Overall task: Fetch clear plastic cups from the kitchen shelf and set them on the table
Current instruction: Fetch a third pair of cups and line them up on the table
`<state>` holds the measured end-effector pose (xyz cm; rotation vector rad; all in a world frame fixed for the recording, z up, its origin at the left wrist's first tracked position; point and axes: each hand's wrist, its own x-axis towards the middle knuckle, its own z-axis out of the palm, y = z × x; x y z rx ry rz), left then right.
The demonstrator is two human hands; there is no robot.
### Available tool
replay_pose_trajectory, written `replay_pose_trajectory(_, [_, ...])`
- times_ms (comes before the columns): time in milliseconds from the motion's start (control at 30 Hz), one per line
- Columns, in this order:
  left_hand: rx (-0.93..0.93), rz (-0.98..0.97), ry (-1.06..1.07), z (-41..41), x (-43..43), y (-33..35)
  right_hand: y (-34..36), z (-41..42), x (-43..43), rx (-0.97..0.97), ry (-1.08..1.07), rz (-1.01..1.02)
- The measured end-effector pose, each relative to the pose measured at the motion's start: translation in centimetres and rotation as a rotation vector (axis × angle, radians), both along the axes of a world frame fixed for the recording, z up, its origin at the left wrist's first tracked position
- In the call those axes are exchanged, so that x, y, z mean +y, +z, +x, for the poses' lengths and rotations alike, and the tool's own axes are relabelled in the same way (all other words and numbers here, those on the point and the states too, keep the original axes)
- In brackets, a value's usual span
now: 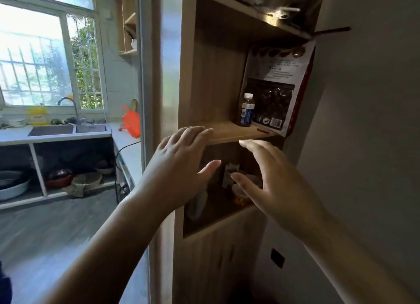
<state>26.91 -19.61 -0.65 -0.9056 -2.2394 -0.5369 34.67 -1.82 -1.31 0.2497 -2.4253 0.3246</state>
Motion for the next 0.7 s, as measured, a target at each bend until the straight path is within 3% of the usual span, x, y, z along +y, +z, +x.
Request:
replay_pose_trajectory(333, [-0.021,-0.004,-0.013,-9.9,6.8,-0.8,-1.1,-10.9,7.4,-0.003,0.032,-0.06])
replay_pose_trajectory(700, [-0.046,-0.207,0.253,-22.5,15.4,0.3,0.9,-26.6,19.0,-0.065,0.283,-0.187])
